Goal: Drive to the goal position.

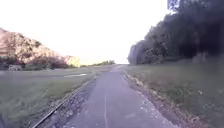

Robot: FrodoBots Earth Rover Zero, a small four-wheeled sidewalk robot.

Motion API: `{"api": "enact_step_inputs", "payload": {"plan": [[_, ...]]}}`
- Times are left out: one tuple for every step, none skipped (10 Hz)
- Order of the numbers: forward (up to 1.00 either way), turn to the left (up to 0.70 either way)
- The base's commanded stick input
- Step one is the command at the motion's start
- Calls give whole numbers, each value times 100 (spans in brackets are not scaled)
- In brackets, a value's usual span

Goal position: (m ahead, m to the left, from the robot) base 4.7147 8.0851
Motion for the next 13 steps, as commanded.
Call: {"api": "enact_step_inputs", "payload": {"plan": [[70, 0], [70, 0], [70, 0], [70, 0], [70, 0], [70, 0], [70, 0], [70, 0], [70, 0], [70, 0], [70, -1], [70, -8], [70, 0]]}}
